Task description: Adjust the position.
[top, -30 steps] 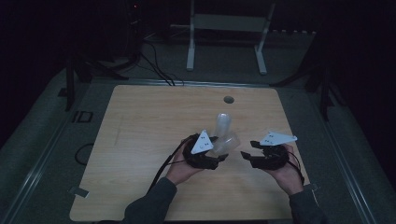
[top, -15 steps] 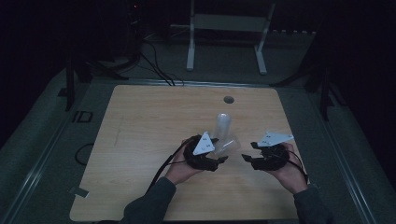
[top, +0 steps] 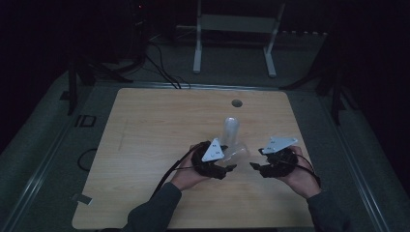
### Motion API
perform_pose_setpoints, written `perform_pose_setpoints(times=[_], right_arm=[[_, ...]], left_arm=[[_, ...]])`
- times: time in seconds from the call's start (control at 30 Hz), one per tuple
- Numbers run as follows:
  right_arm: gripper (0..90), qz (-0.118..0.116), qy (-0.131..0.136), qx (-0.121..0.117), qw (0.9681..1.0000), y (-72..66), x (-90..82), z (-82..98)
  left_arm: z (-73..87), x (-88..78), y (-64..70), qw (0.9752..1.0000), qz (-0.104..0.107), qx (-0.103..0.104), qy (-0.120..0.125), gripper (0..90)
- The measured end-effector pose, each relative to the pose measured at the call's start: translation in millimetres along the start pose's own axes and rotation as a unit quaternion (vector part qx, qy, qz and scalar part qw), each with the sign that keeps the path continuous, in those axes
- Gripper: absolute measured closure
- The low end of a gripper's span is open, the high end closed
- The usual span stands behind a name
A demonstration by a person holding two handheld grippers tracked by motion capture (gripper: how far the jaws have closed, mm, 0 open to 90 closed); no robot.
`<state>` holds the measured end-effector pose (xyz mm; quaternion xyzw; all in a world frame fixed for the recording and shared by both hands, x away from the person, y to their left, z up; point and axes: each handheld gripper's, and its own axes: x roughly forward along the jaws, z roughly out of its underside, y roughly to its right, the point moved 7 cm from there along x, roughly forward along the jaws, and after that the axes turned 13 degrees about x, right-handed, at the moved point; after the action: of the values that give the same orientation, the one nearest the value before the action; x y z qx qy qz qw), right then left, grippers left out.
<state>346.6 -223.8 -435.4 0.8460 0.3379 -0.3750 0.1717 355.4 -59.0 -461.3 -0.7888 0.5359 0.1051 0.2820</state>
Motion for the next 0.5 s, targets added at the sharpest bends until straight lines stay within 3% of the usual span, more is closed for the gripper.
perform_pose_setpoints(times=[0.5], right_arm=[[41.0,-0.002,-0.036,-0.038,0.9986,-2.3,-1.8,-0.3]], left_arm=[[3.4,0.8,0.9,0.9997,0.010,0.017,-0.017,31.1]])
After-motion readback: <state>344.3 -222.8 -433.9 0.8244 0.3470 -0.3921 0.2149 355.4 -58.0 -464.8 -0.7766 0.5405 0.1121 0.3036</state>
